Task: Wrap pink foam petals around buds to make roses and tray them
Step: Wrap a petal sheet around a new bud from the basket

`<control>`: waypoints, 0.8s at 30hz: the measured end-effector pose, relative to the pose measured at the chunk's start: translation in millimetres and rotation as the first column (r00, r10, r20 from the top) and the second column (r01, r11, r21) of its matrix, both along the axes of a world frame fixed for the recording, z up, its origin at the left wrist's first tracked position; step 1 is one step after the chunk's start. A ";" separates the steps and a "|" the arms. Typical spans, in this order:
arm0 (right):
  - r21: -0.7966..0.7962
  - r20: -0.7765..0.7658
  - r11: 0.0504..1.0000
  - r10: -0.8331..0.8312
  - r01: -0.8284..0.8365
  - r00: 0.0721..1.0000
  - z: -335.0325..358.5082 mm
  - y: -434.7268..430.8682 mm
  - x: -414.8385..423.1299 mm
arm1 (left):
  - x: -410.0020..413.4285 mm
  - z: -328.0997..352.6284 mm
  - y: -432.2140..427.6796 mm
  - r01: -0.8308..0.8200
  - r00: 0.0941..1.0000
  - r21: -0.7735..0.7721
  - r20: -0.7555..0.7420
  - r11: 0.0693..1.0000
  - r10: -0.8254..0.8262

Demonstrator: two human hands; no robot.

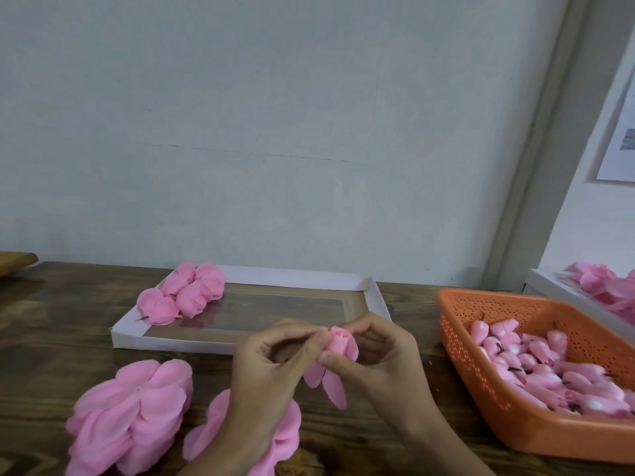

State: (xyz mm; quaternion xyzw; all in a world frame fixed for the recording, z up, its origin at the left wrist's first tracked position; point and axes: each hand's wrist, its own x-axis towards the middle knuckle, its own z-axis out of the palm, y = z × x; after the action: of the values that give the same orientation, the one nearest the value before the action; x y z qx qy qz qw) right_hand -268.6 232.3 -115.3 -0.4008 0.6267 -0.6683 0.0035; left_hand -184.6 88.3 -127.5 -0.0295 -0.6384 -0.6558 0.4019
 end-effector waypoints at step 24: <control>0.062 -0.012 0.987 0.147 -0.146 0.989 6.6 8.1 -13.2 | -3.3 -4.2 -2.0 -0.018 0.999 -0.011 0.049 1.000 0.019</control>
State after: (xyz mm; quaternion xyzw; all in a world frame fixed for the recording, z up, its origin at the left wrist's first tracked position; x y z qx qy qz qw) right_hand -281.8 240.5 -108.7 -0.4511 0.6157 -0.6434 0.0596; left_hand -187.8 86.3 -131.7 -0.0096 -0.6518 -0.6492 0.3919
